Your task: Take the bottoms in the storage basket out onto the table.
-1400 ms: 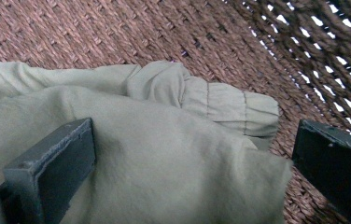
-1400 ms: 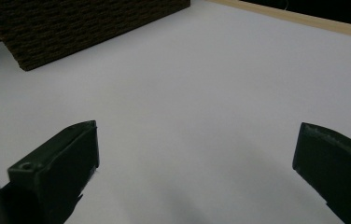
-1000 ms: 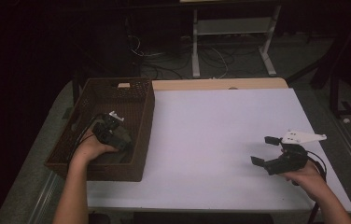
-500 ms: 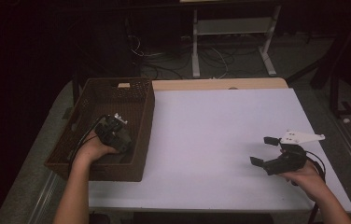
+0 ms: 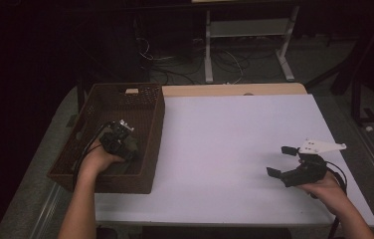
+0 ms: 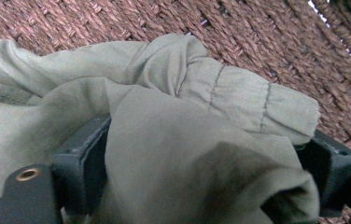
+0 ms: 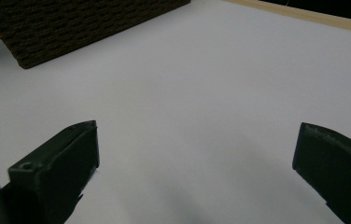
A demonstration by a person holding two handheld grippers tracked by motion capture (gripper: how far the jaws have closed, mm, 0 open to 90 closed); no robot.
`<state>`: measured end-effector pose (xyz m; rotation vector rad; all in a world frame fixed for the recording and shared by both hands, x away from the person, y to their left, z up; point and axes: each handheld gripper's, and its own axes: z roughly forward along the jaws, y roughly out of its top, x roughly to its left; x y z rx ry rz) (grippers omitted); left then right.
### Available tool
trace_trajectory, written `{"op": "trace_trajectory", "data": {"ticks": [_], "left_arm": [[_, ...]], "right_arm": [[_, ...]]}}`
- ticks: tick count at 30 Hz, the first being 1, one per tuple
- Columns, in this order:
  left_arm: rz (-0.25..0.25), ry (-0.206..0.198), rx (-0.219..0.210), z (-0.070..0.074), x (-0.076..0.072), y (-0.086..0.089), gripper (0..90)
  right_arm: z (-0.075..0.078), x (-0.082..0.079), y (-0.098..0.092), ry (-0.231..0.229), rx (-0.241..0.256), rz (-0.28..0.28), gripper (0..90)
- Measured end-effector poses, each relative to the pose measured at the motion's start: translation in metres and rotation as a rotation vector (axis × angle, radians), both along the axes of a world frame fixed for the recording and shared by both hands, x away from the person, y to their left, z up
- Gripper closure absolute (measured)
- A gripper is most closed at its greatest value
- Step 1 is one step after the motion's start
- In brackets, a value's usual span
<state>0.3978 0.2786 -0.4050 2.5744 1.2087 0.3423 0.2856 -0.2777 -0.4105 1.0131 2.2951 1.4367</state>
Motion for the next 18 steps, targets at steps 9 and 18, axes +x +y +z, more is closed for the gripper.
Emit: {"op": "trace_trajectory", "data": {"ticks": [9, 18], "left_arm": [[0.028, 0.013, -0.086, 0.006, 0.002, 0.008, 27.5], [0.073, -0.003, -0.197, 0.016, 0.0, 0.018, 48.0]], "right_arm": [[-0.001, 0.0, 0.0, 0.001, -0.004, 0.002, 0.6], [-0.001, -0.001, 0.0, 0.0, -0.009, 0.003, 0.6]]}}
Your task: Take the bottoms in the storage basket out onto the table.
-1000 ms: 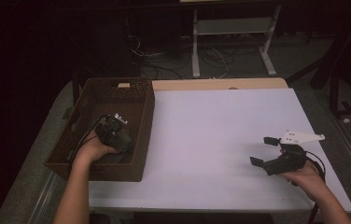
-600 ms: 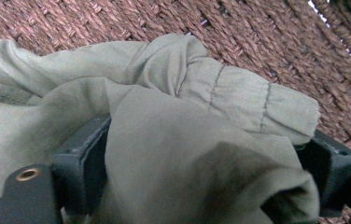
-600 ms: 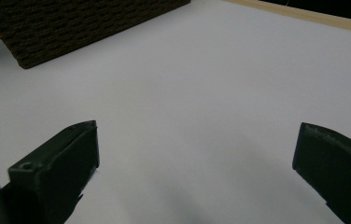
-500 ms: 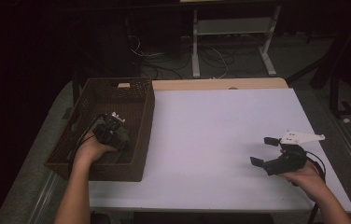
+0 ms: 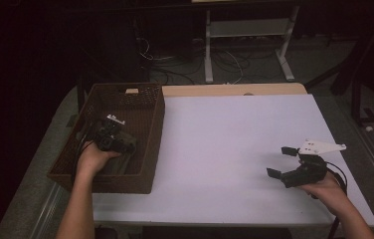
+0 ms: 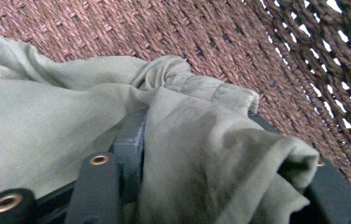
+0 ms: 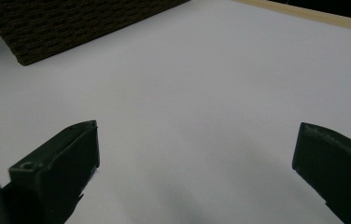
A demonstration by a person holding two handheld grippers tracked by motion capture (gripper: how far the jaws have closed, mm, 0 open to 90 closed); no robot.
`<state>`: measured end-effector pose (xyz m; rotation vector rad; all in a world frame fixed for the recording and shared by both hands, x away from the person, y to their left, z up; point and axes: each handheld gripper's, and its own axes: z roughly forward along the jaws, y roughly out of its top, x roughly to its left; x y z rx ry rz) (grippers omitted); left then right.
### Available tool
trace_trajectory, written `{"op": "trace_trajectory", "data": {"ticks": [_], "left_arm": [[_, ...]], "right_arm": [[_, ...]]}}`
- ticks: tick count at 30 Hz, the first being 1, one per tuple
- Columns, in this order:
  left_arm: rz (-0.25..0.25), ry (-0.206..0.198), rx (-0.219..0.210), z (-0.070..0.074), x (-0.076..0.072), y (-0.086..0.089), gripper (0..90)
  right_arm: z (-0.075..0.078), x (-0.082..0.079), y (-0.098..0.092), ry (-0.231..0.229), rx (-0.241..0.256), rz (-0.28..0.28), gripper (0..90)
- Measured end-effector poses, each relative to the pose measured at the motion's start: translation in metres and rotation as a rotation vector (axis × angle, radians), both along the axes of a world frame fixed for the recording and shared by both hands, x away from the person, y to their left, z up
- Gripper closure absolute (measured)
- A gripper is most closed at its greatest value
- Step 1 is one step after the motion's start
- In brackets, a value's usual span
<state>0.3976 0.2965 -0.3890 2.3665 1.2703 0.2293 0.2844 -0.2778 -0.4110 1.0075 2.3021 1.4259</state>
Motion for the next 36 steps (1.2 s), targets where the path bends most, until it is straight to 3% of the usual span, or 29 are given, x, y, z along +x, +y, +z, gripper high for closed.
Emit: {"op": "trace_trajectory", "data": {"ticks": [8, 10, 16, 27, 36], "left_arm": [[0.026, -0.027, -0.015, 0.007, -0.003, 0.002, 62.0], [0.041, -0.04, -0.018, 0.01, -0.004, 0.003, 69.1], [0.062, -0.076, -0.021, 0.015, -0.007, 0.005, 74.2], [0.093, -0.143, -0.043, 0.024, -0.01, 0.011, 77.2], [0.114, -0.177, -0.115, 0.032, -0.011, 0.017, 77.9]], "right_arm": [[0.0, 0.0, 0.0, 0.0, -0.002, 0.001, 0.6], [0.0, 0.0, 0.001, -0.001, -0.003, 0.002, 0.7], [0.0, -0.001, 0.001, -0.004, -0.002, 0.005, 0.7], [0.0, -0.001, 0.001, -0.002, -0.002, 0.004, 0.7], [0.0, -0.001, 0.0, -0.001, -0.001, 0.003, 0.7]]}}
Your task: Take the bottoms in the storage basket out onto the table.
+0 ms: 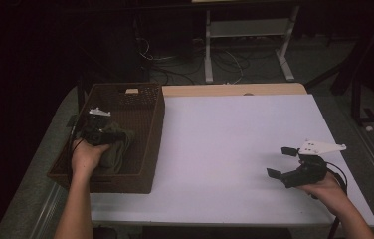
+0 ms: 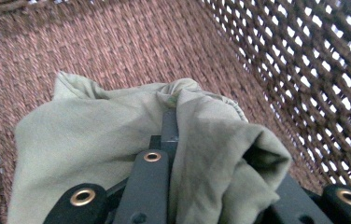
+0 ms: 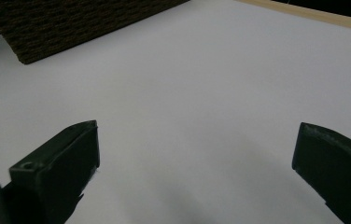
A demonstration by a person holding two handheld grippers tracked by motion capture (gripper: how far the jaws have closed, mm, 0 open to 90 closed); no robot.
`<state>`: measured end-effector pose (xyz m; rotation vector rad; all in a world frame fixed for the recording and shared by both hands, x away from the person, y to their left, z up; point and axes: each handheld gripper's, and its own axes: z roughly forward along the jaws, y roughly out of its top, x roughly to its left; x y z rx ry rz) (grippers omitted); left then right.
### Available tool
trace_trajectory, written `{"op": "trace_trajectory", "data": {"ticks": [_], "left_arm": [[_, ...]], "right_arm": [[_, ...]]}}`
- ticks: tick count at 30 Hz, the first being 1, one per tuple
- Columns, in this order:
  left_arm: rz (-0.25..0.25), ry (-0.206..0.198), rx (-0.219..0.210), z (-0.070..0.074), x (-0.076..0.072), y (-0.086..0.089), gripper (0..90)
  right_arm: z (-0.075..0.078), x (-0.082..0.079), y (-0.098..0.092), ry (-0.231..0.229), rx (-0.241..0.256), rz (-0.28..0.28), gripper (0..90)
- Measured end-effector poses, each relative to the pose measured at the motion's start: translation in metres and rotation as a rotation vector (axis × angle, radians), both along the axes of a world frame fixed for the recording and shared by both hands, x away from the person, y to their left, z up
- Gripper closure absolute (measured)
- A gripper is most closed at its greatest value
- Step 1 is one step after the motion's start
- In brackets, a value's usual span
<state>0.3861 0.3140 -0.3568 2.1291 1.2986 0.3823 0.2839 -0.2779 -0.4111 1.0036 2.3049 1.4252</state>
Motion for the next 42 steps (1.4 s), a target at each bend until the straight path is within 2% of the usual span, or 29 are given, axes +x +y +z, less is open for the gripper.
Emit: {"op": "trace_trajectory", "data": {"ticks": [9, 16, 26, 31, 42], "left_arm": [[0.005, -0.068, -0.057, 0.011, -0.002, 0.006, 78.0], [0.012, -0.15, -0.087, 0.026, -0.006, 0.011, 78.1], [-0.002, -0.235, -0.128, 0.047, -0.008, 0.015, 78.1], [-0.008, -0.256, -0.152, 0.056, -0.004, 0.013, 78.1], [-0.065, -0.286, -0.21, 0.078, 0.001, 0.001, 78.0]], "right_arm": [[0.0, 0.0, -0.001, 0.003, 0.003, -0.003, 0.7], [-0.001, -0.001, -0.001, 0.004, 0.004, -0.004, 0.7], [0.0, 0.0, -0.002, 0.007, 0.012, -0.009, 0.7], [0.0, -0.001, -0.003, 0.003, 0.017, -0.011, 0.7], [0.0, -0.001, -0.002, 0.002, 0.015, -0.007, 0.7]]}}
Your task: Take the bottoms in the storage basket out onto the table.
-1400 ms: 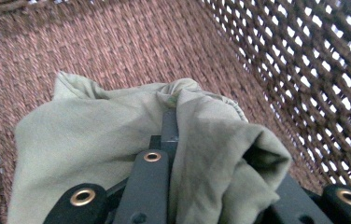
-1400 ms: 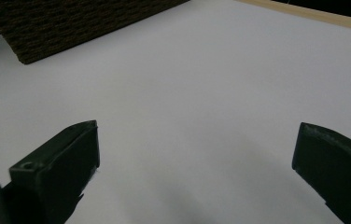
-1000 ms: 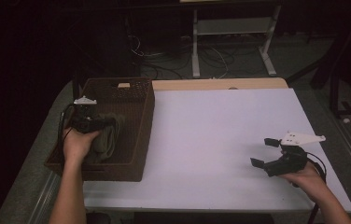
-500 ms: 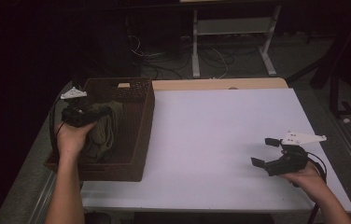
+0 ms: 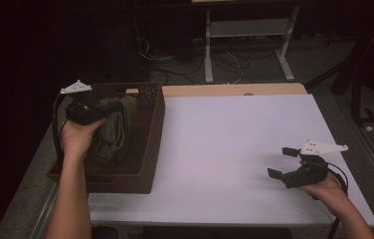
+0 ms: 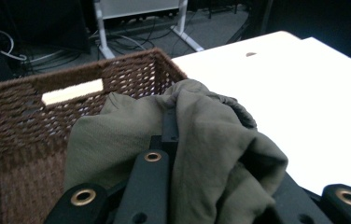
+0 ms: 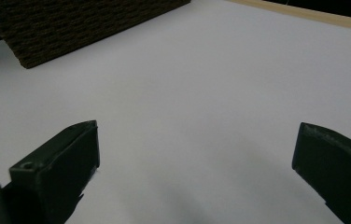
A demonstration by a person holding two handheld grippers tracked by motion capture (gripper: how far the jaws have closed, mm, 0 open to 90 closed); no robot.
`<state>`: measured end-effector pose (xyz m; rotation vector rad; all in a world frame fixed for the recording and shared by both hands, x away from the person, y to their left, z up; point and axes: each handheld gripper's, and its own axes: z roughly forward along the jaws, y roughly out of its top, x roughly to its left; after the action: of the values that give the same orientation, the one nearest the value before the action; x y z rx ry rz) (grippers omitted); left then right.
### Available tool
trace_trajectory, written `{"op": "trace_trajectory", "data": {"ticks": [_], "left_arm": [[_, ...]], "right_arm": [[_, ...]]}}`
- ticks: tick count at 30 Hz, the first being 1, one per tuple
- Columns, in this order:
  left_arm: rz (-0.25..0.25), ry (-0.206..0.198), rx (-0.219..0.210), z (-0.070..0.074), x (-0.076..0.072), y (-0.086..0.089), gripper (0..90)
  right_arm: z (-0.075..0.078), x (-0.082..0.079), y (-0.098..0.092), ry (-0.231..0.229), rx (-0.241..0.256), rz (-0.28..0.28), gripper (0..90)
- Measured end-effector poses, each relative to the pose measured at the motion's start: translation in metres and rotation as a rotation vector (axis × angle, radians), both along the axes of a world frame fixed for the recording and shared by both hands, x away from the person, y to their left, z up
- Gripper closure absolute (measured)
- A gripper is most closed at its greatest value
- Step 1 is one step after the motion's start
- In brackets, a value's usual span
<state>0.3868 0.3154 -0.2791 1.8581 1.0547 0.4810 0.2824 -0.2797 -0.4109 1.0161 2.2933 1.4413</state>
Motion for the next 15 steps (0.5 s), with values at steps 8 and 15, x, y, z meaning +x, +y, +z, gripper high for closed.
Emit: {"op": "trace_trajectory", "data": {"ticks": [8, 15], "left_arm": [[-0.035, -0.019, -0.01, 0.012, 0.003, -0.011, 77.9], [-0.06, -0.038, -0.002, 0.022, 0.005, -0.022, 77.9]], "right_arm": [[0.0, 0.0, 0.0, 0.001, 0.001, 0.0, 0.7], [-0.001, 0.0, 0.001, 0.006, 0.0, -0.001, 0.7]]}}
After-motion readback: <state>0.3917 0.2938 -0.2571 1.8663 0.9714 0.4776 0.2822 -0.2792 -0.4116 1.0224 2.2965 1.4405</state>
